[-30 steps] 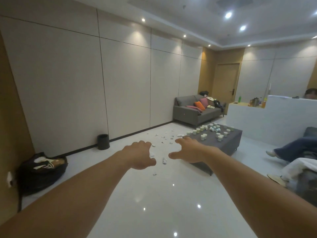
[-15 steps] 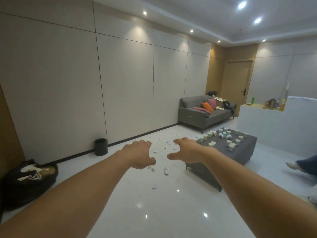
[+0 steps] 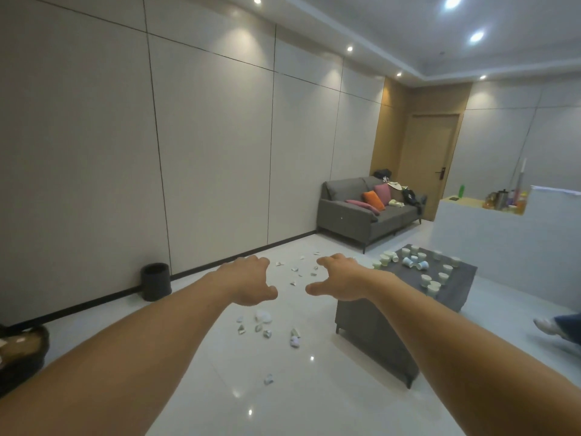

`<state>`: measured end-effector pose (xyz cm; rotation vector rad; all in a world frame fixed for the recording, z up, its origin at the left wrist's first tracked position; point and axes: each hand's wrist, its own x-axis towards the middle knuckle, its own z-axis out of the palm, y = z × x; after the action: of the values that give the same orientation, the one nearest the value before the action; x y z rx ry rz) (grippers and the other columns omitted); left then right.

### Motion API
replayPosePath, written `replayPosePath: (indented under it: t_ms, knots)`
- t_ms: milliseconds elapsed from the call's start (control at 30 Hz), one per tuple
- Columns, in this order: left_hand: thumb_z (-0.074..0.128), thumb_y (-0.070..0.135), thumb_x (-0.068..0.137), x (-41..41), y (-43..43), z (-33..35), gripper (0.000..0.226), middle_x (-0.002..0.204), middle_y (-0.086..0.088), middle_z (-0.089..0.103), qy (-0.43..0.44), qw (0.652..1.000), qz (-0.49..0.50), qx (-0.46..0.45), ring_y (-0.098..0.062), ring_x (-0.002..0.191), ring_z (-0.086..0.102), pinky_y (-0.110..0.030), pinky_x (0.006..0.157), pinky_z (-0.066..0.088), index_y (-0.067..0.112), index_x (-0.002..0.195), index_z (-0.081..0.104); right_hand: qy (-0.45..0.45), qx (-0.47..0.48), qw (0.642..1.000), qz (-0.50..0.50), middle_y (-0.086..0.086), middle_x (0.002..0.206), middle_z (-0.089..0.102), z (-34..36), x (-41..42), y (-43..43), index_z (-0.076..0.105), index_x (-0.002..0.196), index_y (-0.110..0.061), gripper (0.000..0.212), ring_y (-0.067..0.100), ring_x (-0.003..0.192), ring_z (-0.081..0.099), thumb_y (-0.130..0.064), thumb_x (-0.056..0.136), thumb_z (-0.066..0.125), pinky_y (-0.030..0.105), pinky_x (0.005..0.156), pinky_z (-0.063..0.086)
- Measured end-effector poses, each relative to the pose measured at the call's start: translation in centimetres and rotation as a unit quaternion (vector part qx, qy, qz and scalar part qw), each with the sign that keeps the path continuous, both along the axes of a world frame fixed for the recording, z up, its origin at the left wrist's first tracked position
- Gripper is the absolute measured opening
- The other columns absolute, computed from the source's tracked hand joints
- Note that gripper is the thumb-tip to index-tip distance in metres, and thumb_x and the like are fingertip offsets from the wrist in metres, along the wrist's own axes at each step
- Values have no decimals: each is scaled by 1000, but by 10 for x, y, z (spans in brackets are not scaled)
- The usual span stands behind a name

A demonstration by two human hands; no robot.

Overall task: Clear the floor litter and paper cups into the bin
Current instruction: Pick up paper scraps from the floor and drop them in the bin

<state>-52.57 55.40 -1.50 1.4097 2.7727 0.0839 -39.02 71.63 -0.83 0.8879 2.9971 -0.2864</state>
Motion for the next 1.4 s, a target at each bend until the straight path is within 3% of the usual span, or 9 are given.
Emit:
replayPosePath:
  t_ms: [867, 1400]
  knots:
    - [47, 54, 85, -335, 390, -44, 73, 149, -1, 34, -19, 999, 15, -34, -24, 132, 37, -41, 103, 38, 21, 147, 25, -15, -42, 998, 36, 4, 156, 26, -54, -349, 388, 23, 153, -23, 86, 29, 141, 27, -60, 84, 60, 47, 112, 32]
    - [50, 52, 84, -572, 582, -134, 76, 149, -4, 34, -122, 991, 15, -58, -27, 131, 39, -43, 103, 40, 21, 148, 24, -88, -81, 992, 28, 6, 159, 21, -137, -585, 564, 21, 154, -22, 86, 31, 143, 24, -57, 86, 60, 50, 114, 30]
